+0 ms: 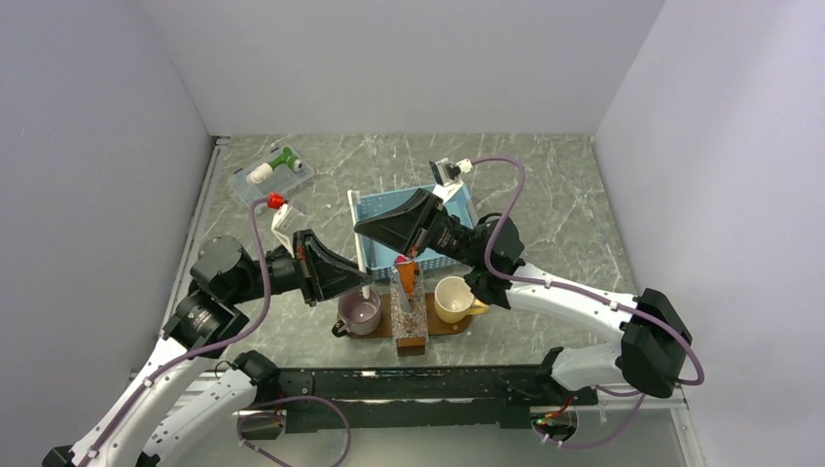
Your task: Prepare toiletry sets of a toothbrush and toothpaste on the tray
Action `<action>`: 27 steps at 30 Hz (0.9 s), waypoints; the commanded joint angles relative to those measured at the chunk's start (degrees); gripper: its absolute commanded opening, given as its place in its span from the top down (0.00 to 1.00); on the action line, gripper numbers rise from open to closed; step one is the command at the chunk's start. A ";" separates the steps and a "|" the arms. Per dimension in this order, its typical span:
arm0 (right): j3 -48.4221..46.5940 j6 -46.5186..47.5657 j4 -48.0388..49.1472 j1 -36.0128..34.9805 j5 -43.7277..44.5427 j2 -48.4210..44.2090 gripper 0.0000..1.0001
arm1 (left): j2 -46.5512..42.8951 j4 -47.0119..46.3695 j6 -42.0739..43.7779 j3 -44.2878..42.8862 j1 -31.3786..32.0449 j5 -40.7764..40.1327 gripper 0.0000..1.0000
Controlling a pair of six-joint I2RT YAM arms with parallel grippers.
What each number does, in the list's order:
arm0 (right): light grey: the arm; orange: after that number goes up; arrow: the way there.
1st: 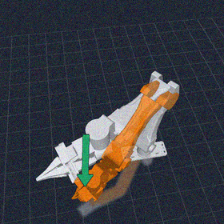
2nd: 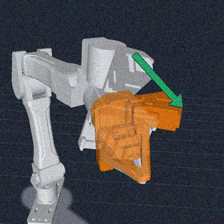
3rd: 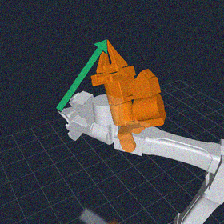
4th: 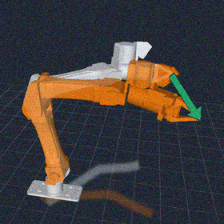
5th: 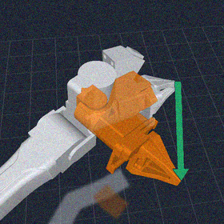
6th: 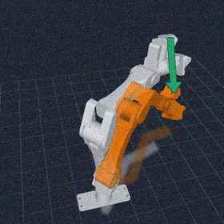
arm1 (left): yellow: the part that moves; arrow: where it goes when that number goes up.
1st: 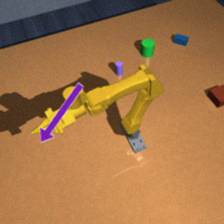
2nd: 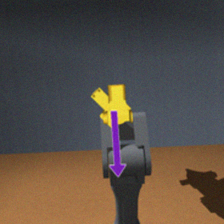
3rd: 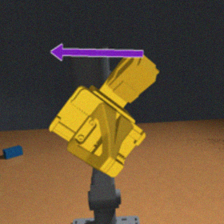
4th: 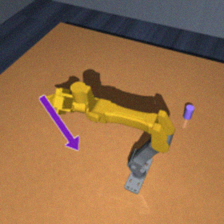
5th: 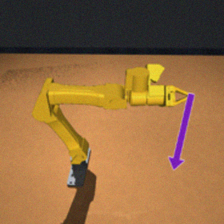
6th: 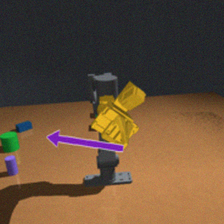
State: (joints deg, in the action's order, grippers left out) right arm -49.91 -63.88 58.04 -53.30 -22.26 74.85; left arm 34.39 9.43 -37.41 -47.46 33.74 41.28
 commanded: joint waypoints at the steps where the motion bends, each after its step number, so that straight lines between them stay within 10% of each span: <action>1: -0.14 1.91 1.15 0.37 0.55 -1.75 1.00 | 0.07 -2.93 1.11 -0.54 0.18 1.40 1.00; 5: 0.32 3.26 -0.85 0.46 0.47 -2.74 1.00 | -0.10 -2.37 1.60 -0.97 0.15 0.51 1.00; 11: -0.71 10.39 -14.00 1.25 1.33 -7.19 0.50 | -1.11 4.19 6.11 -3.47 0.19 -4.05 1.00; 18: -2.64 20.55 -36.24 5.66 2.89 -14.15 0.47 | -1.65 17.49 13.00 -9.29 0.16 -14.94 1.00; 27: -14.63 34.32 -75.18 9.15 27.54 -13.07 0.46 | -3.83 25.71 20.47 -11.30 0.14 -22.92 1.00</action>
State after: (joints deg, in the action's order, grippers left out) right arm -57.30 -37.19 3.55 -45.28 -9.13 59.16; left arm 31.55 30.85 -21.89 -57.21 33.74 23.75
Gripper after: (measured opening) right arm 0.542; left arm 0.069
